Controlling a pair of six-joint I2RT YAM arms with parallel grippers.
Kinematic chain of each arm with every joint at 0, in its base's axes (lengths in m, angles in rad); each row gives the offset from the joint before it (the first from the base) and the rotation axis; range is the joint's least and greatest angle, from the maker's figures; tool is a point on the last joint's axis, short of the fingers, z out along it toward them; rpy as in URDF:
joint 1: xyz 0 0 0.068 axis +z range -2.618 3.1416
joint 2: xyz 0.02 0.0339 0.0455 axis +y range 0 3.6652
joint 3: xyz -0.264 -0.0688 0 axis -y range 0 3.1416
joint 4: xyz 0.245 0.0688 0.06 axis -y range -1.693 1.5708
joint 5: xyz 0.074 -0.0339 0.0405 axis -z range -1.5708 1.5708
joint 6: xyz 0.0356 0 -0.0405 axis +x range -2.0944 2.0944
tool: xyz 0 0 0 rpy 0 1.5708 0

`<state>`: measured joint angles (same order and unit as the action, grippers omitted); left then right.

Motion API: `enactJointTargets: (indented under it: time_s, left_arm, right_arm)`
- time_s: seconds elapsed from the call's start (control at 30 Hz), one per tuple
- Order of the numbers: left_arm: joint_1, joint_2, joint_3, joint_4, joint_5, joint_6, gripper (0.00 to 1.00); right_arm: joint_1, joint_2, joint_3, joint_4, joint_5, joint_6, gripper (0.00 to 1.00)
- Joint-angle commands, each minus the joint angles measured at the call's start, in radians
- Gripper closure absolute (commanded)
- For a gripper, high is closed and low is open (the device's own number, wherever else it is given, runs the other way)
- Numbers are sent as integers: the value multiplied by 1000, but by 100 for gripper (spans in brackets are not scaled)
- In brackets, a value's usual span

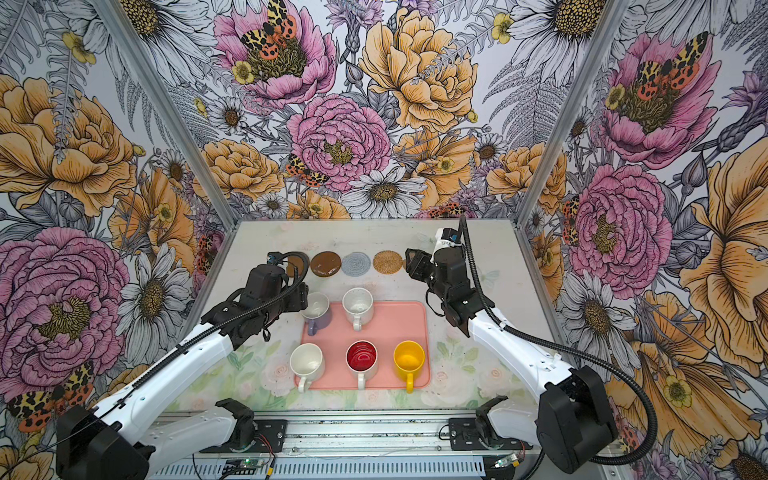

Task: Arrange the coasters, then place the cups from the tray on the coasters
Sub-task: 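Lower the open left gripper onto the lilac mug's rim while the right gripper withdraws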

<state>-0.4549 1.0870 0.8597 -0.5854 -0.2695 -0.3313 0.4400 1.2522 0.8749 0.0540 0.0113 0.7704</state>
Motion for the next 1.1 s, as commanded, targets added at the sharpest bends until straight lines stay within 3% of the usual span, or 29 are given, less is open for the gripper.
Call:
enactJointTargets:
  time_s: [0.0,0.3,0.57,1.07]
  left_arm:
    - [-12,10,-9,-97,-15,-45,27]
    - [-49,51,-37,-125,16,-93,33]
    - [-69,142,-27,-122,82,-97,44]
    - [-79,159,-52,-80,122,-110,44]
  right_arm:
    - [-2,22,-8,60,-37,4,45]
    - [-16,62,-15,107,-80,13,44]
    - [-26,82,-19,129,-114,25,43]
    - [-33,102,-16,148,-136,31,43]
